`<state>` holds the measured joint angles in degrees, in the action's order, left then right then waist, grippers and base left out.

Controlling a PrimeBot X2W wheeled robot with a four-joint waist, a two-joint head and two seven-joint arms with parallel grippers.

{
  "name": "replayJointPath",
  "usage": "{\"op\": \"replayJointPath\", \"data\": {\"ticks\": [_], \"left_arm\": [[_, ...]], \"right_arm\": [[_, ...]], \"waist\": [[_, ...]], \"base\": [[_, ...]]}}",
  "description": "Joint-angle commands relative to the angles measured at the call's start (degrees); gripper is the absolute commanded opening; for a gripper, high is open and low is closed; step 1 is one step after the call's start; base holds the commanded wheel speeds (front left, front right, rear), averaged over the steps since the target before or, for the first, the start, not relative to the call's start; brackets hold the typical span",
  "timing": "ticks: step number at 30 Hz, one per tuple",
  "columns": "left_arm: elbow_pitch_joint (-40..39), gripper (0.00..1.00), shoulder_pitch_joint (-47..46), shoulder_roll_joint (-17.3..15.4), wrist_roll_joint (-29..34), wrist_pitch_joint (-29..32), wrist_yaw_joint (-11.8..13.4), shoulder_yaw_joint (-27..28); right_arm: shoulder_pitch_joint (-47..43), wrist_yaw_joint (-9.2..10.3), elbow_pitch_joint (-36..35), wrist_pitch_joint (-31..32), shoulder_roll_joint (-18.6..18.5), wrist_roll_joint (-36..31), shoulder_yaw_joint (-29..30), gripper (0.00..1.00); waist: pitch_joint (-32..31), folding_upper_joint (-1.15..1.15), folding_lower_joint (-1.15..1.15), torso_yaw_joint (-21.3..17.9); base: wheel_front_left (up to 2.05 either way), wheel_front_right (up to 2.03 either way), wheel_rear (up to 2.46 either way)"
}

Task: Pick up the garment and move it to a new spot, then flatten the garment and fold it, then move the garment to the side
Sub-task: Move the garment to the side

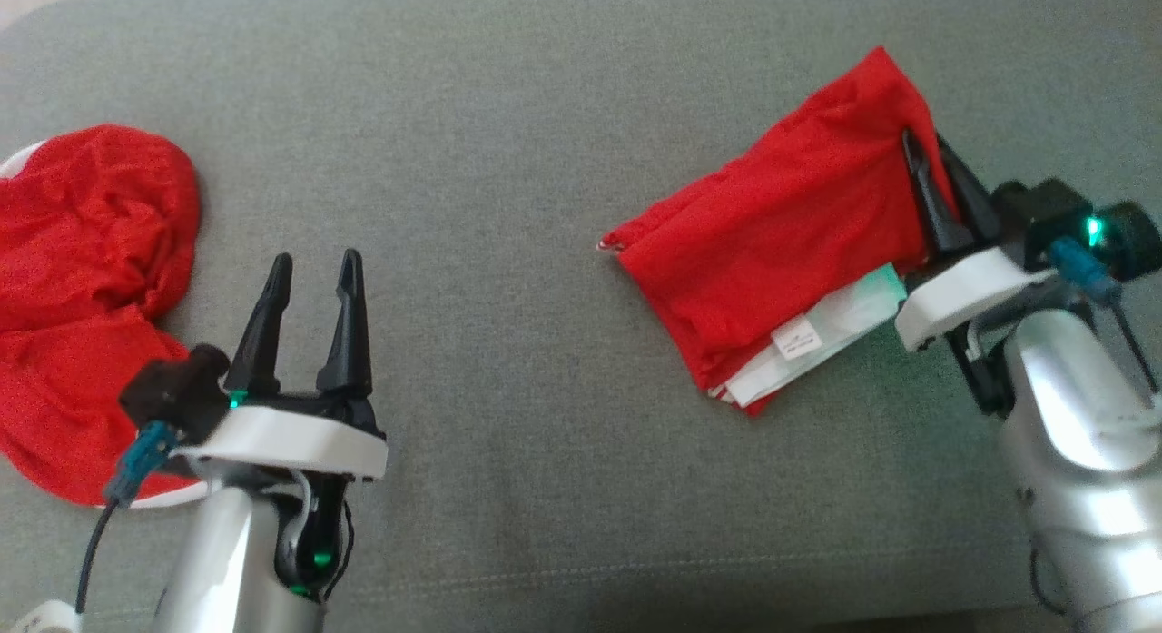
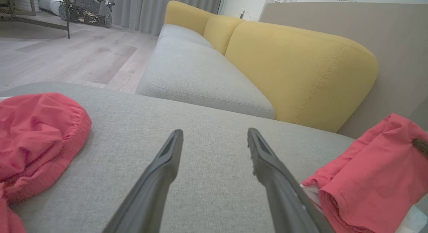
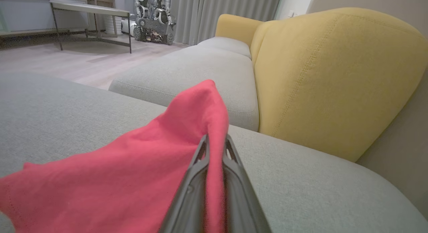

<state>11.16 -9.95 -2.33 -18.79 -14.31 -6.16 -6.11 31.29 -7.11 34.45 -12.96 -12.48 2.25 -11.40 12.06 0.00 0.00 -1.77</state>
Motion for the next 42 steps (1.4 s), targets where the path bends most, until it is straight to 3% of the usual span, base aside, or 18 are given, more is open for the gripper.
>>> {"op": "replayJointPath", "data": {"ticks": [1,8,11,15,24,31,32,33,34,42], "left_arm": [[-2.6,1.0,-3.3,-0.5,0.3,-0.7,-0.5,1.9],[-4.0,1.0,-6.1,-0.5,1.3,-0.7,-0.9,1.8],[-4.4,1.0,-7.7,-0.5,2.0,-0.7,-1.1,1.6],[-4.8,1.0,-9.3,-0.5,2.5,-0.7,-1.2,1.5],[-5.0,1.0,-10.5,-0.9,1.3,-0.7,-1.3,0.4],[-4.8,1.0,-10.3,-1.5,0.9,-0.7,-1.3,0.6],[-4.8,1.0,-10.3,-1.6,0.9,-0.7,-1.3,0.5],[-4.8,1.0,-10.3,-1.6,0.8,-0.7,-1.3,0.5],[-4.7,1.0,-10.4,-1.7,0.8,-0.7,-1.3,0.5],[-3.6,1.0,-9.9,-1.4,0.2,-0.7,-1.3,1.0]], "right_arm": [[2.7,-0.37,-2.4,0.4,-1.8,-0.1,-2.0,0.0],[8.9,-0.37,-1.5,5.1,-7.3,3.4,-3.0,0.0],[12.4,-0.37,0.2,7.2,-10.7,3.7,-0.3,0.0],[16.1,-0.37,2.8,10.0,-12.5,3.7,6.2,0.0],[19.9,-0.37,6.2,12.0,-10.4,0.2,21.8,0.0],[19.9,-0.37,5.1,12.9,-8.1,0.0,24.6,0.0],[19.9,-0.37,4.9,12.9,-8.0,-0.3,24.8,0.05],[19.7,-0.37,4.7,12.9,-7.8,-0.6,24.8,0.42],[19.6,-0.37,4.4,12.8,-7.7,-0.8,24.6,1.0],[18.3,-0.37,0.2,11.6,-5.2,2.5,21.7,1.0]], "waist": [[1.3,0.0,0.0,-0.5],[6.6,0.0,0.0,-1.8],[9.4,0.0,0.0,-2.4],[12.4,0.0,0.0,-2.9],[14.4,0.0,0.0,-3.0],[14.3,0.0,0.0,-2.9],[14.3,0.0,0.0,-2.8],[14.3,0.0,0.0,-2.8],[14.3,0.0,0.0,-2.8],[10.3,0.0,0.0,-1.9]], "base": [[0.0,0.0,0.0],[0.0,0.0,0.0],[0.0,0.0,0.0],[0.0,0.0,0.0],[0.0,0.0,0.0],[0.0,0.0,0.0],[0.0,0.0,0.0],[0.0,0.0,0.0],[0.0,0.0,0.0],[0.0,0.0,0.0]]}}
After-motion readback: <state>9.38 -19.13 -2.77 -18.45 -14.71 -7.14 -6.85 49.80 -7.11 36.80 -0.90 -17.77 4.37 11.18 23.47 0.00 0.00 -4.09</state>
